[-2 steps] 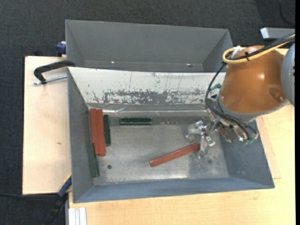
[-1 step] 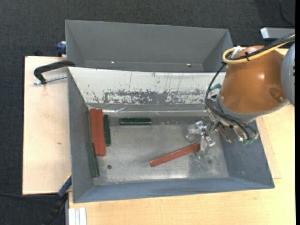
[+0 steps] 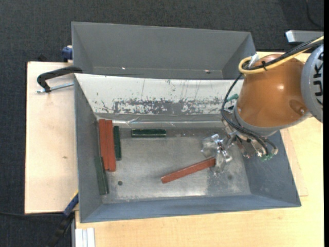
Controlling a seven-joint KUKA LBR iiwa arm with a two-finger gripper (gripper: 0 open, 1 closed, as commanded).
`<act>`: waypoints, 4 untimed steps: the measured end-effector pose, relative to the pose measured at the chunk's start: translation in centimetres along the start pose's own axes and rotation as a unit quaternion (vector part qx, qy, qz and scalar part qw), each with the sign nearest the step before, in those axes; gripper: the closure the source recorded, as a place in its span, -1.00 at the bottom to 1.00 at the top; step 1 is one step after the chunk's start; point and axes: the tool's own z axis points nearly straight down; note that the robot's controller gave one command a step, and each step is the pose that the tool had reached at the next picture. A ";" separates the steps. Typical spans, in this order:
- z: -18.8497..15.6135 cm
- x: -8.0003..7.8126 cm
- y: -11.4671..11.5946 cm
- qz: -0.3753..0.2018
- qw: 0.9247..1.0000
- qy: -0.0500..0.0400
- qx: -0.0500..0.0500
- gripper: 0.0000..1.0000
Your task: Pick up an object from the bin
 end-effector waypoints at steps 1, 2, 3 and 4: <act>5.5 0.0 -1.8 -0.006 1.000 0.002 -0.002 1.00; 6.1 -4.0 -3.1 -0.028 1.000 0.002 -0.002 1.00; 1.2 -1.0 -1.8 -0.031 0.999 0.005 -0.003 1.00; -0.4 -0.5 -1.8 -0.037 0.999 0.004 -0.003 1.00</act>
Offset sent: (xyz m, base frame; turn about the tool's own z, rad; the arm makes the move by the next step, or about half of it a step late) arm 0.0571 -0.0115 -0.0584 -0.0671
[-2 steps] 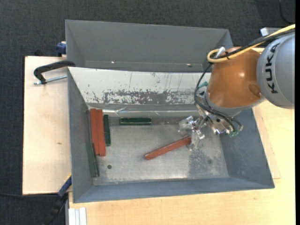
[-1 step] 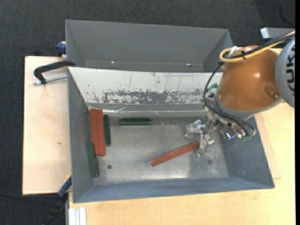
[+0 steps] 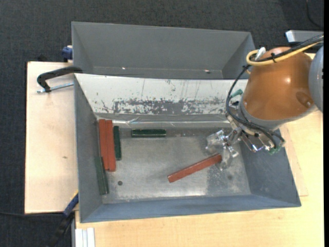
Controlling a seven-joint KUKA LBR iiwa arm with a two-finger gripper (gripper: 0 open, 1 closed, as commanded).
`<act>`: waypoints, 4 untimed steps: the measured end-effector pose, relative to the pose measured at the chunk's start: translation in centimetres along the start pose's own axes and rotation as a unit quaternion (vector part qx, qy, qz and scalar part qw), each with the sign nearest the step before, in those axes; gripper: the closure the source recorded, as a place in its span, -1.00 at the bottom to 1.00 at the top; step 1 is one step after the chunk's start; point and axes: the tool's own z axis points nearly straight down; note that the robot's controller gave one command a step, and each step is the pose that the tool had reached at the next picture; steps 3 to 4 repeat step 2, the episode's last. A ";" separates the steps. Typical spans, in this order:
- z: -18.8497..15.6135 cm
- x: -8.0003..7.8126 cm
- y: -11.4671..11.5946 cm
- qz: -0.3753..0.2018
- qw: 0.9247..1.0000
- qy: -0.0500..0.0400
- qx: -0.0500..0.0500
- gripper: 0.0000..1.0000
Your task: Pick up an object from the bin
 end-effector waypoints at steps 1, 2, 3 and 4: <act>-0.5 -1.1 0.3 -0.149 0.989 -0.003 0.003 1.00; -12.0 -0.6 0.5 -0.130 0.991 -0.003 0.002 1.00; -12.0 -0.6 0.5 -0.130 0.991 -0.003 0.002 1.00; -12.0 -0.6 0.5 -0.130 0.991 -0.003 0.002 1.00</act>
Offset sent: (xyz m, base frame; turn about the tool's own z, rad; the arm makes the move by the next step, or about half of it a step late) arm 0.0017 0.0057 0.1188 -0.2620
